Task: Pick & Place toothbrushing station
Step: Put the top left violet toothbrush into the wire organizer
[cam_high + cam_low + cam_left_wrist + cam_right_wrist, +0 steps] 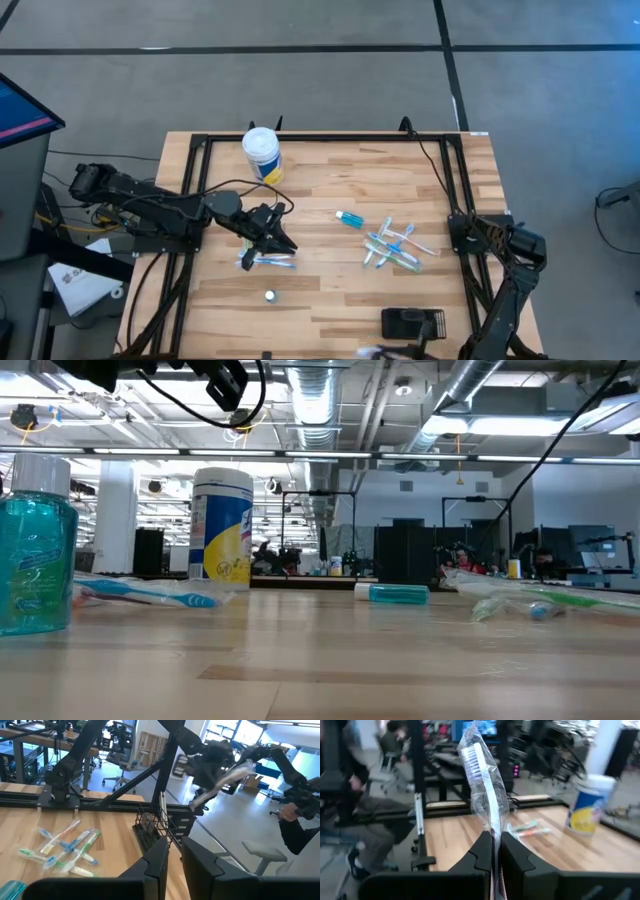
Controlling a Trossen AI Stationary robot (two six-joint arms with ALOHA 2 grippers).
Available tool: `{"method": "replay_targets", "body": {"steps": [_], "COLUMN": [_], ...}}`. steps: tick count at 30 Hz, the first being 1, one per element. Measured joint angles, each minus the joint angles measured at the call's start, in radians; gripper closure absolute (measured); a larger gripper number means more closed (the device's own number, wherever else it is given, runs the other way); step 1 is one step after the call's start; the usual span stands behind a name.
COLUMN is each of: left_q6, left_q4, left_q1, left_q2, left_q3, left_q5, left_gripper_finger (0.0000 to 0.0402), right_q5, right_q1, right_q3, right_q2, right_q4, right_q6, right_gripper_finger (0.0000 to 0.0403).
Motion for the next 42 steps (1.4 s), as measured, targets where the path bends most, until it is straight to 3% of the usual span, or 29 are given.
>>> {"method": "replay_targets", "body": {"steps": [4,9,13,16,19,31,42], "left_q6": [0.002,0.021,0.024,0.028,0.034,0.046,0.044], "left_q4": [0.0,0.0,0.0,0.0,0.0,0.002,0.002], "left_q1": [0.001,0.001,0.001,0.001,0.001,0.006,0.006], "left_q2": [0.0,0.0,0.0,0.0,0.0,0.0,0.0], "left_q3": [0.0,0.0,0.0,0.0,0.0,0.001,0.001], "left_q5": [0.0,0.0,0.0,0.0,0.0,0.0,0.0], "left_gripper_finger": [0.0353,0.0353,0.0353,0.0353,0.0353,0.0353,0.0353], "right_q5": [-0.067,-0.095,-0.058,0.031,0.086,0.114,0.114], "right_q1": [-0.011,-0.007,0.019,0.037,0.067,0.084,0.127], "right_q3": [0.012,0.012,0.012,0.011,-0.029,-0.415,-0.541], "right_q2": [0.0,-0.001,-0.002,-0.008,-0.057,-0.297,-0.315], "right_q4": [0.302,0.607,0.797,0.87,0.87,0.867,0.813], "right_q6": [-0.45,-0.902,-1.153,-1.253,-1.248,-0.923,-0.694], "right_gripper_finger": [0.0394,0.0394,0.0394,0.0394,0.0394,0.0394,0.0394]}}
